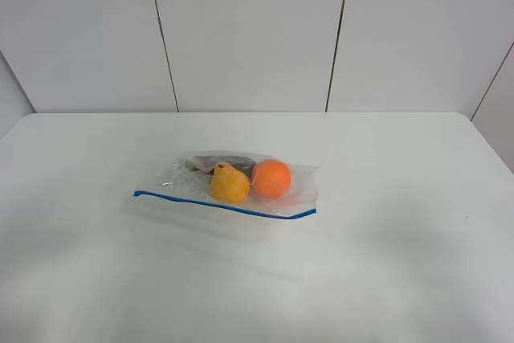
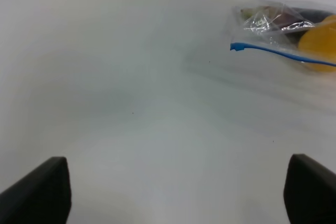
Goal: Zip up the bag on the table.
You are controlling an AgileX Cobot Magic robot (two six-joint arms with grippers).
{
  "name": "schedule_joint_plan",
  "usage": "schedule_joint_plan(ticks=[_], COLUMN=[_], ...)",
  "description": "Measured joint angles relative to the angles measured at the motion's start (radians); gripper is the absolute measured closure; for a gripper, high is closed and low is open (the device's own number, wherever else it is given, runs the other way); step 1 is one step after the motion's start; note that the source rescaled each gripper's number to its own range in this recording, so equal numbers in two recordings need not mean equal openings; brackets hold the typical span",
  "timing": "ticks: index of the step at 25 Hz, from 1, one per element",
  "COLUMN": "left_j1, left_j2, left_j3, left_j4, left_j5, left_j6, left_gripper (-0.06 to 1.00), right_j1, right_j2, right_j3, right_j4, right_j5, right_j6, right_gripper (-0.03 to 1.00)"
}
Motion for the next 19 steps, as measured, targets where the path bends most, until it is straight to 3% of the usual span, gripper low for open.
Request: schedule_joint_plan(ticks=[19], left_j1=[0.0], left_j2=[0.0], left_j3=[0.0], left_j4=[0.0], left_j5=[0.0], left_j6=[0.0], left_gripper=[-0.02], right_j1=[0.0], right_j2=[0.0], right_j3=[0.0], right_j4=[0.001], right_j5=[-0.001], right_j6=[0.001], right_gripper=[0.08])
